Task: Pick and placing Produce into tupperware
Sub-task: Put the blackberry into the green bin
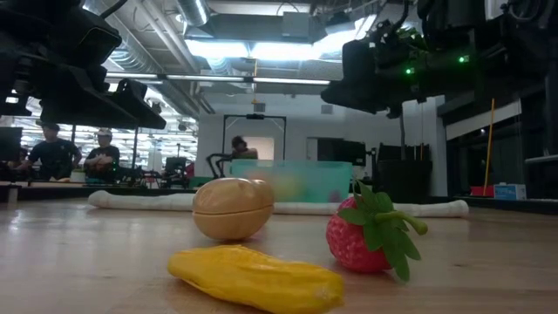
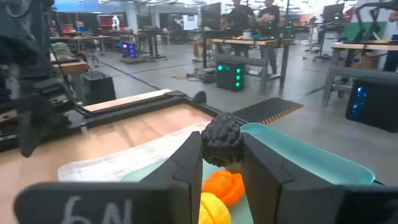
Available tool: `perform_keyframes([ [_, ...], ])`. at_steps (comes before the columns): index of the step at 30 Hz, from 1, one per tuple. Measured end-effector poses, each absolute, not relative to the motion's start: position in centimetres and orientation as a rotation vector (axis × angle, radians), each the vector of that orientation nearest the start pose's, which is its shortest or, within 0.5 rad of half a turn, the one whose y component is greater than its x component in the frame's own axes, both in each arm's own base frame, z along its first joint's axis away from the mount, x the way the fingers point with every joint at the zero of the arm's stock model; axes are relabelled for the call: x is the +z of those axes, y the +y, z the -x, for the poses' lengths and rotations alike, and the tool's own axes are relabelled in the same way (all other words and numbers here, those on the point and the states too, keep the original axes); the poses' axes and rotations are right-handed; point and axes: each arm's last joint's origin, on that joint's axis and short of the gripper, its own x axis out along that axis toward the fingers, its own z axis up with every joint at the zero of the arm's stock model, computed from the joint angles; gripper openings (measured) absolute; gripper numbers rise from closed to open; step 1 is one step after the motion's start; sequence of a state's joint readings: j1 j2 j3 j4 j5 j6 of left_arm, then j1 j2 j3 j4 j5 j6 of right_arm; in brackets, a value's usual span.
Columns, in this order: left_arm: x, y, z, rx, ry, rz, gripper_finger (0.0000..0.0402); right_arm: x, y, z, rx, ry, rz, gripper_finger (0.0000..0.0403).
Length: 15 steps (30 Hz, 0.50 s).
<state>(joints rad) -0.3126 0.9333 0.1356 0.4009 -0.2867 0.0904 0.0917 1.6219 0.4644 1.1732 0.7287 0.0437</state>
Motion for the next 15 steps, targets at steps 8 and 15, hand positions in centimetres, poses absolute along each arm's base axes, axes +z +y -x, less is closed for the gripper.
perform_keyframes([
  [8,14.5,-4.3,-16.0,-0.043,0.378,-0.206,0.0264,16.8,0.5,-27.7,-0.659,-0.024,-0.051,0.0088],
  [15,14.5,-4.3,-16.0,-0.043,0.378,-0.206,0.0264,17.5,-1.3,-30.0,-0.668,0.104,-0.029,0.0088],
])
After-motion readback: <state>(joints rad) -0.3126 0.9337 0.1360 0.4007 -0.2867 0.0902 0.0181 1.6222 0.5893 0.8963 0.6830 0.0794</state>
